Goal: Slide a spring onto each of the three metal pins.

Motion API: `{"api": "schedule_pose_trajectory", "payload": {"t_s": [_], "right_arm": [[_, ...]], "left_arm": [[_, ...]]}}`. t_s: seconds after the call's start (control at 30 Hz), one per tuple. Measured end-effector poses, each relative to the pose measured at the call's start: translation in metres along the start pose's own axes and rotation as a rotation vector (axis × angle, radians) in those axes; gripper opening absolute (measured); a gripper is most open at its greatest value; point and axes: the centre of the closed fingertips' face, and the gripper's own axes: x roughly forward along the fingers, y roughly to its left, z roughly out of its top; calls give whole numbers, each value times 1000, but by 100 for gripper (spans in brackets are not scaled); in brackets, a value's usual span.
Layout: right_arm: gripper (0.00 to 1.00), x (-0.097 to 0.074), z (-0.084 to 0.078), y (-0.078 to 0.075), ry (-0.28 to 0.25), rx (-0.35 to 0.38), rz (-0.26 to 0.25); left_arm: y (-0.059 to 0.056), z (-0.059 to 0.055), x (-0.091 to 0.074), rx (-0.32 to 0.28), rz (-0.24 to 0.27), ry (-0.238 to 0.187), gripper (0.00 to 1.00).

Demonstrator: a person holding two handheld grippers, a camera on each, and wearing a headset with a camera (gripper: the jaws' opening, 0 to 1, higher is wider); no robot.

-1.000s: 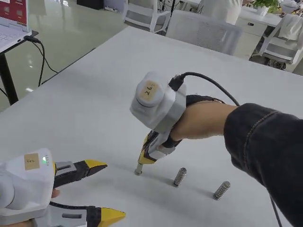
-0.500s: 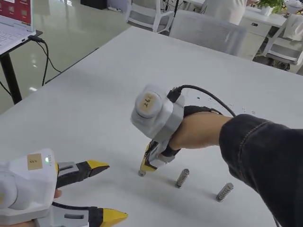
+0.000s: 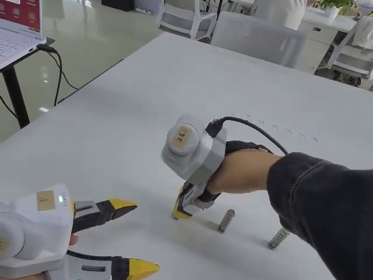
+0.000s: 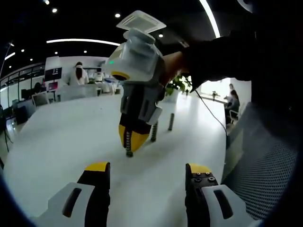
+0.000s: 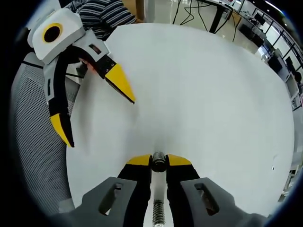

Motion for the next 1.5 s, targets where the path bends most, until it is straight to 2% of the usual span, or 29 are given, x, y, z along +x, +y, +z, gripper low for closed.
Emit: {"api": "schedule_pose_trajectory", "payload": {"t_s": [0.3, 0.6, 0.87, 1.1, 1.5], "right_arm": [[10, 3, 0, 1, -5, -7, 2], [19, 1, -2, -1, -24, 3, -4], [30, -5, -7, -4, -52, 34, -10], [40, -10, -18, -5, -74, 69, -18], [59, -21, -34, -3, -156, 139, -35]], "left_arm": [[1, -1, 0, 1, 3, 1, 59], [1, -1, 1, 2, 3, 3, 59], [1, 1, 3, 6, -1, 3, 60], [0, 5, 5, 11, -3, 3, 60], [-4, 8, 9, 18, -9, 11, 61]]}}
